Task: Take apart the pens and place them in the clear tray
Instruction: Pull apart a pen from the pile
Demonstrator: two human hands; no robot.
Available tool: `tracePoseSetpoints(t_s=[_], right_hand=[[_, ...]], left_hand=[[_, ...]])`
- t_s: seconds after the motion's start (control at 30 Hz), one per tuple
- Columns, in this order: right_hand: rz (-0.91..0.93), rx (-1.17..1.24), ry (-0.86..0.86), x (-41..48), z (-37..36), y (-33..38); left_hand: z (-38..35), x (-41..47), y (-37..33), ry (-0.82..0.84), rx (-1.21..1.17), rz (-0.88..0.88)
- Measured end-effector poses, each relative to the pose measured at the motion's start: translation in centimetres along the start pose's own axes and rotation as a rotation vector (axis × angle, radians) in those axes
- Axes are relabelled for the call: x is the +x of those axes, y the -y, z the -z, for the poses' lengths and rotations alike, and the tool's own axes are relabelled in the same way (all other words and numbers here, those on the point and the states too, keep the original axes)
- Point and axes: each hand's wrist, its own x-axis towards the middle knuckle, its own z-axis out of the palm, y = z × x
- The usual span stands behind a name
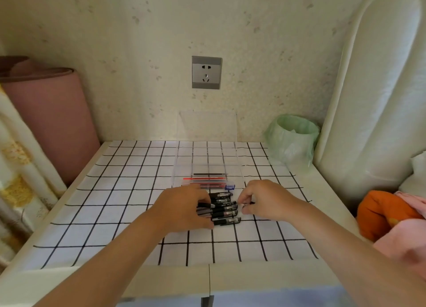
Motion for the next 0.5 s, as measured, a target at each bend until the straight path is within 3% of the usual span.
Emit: tracePoseSetpoints(t_s=[0.3,0.5], right_hand=[[0.000,0.144,-0.301,2.1,0.9,1.8],[0.074,0.041,-0.288,6.6,0.7,5.1]], left_hand=[[0.3,-0.2,1.0,-0.015,-0.034,-0.017],[0.4,0.5,3.3,-0.261,-0.065,0.035]])
